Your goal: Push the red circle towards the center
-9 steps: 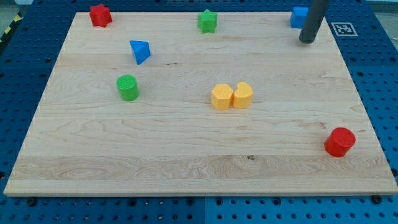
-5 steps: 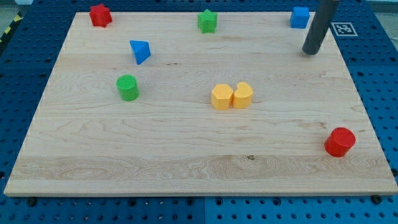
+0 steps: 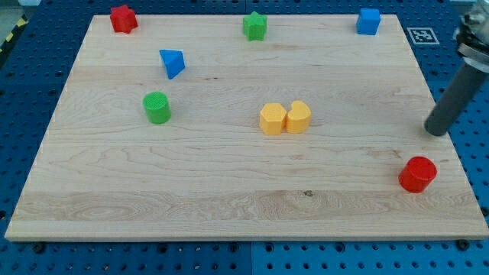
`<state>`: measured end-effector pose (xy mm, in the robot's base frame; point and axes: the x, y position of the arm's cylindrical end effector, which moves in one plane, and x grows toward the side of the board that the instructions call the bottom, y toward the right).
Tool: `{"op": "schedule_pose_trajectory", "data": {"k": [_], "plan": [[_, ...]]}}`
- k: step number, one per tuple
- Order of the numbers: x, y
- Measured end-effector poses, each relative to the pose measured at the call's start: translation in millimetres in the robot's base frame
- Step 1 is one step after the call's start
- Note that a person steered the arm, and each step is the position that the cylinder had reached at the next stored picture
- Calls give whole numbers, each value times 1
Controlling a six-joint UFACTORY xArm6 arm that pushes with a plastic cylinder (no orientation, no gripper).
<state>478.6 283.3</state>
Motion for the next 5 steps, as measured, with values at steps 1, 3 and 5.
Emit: {"op": "schedule_pose_trajectory", "data": {"k": [1,3,5], "plan": [[31,6],[89,-1],[74,-32]]}}
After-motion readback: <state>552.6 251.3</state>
